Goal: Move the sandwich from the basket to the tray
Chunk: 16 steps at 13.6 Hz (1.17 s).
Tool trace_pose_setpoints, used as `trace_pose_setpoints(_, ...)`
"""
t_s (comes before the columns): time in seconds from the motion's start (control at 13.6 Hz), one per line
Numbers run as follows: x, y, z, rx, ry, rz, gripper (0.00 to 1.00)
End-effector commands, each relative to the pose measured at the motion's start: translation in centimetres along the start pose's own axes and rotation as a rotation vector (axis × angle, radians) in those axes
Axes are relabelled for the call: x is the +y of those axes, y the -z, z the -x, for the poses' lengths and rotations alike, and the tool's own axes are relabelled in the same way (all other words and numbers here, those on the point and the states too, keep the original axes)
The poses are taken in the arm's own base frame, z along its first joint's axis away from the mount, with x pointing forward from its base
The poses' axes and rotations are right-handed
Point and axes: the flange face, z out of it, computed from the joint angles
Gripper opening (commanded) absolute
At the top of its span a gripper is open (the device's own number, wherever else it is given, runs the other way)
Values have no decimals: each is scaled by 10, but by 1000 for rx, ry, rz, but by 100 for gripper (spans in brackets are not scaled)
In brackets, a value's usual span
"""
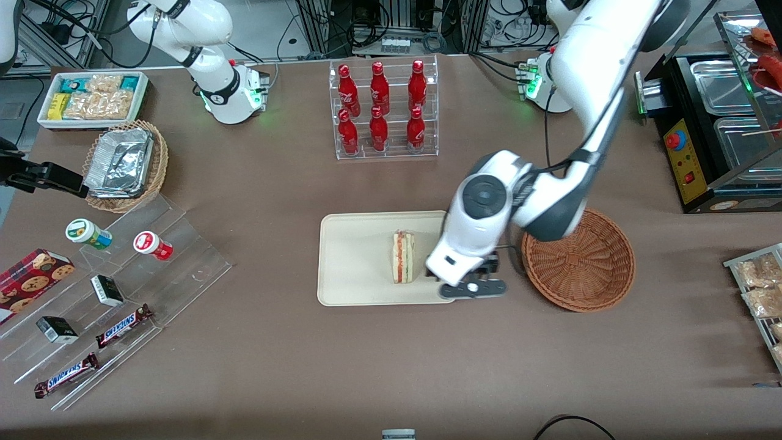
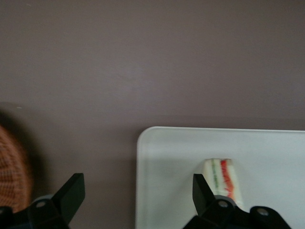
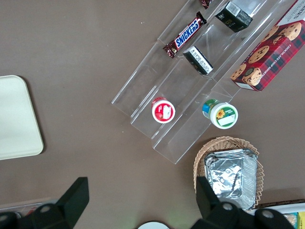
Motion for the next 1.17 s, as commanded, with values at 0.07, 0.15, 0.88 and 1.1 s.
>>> trace_pose_setpoints(0.07,-71,56,-15,-66,0,-23,100)
trace_pose_setpoints(0.15,-96,68,-20,-87,9,-39,100)
trace_pose_setpoints(0.88,-260,183,8,-220,-3,-56,100)
trace_pose_setpoints(1.1,-279,217,28,-240,25,-63,100)
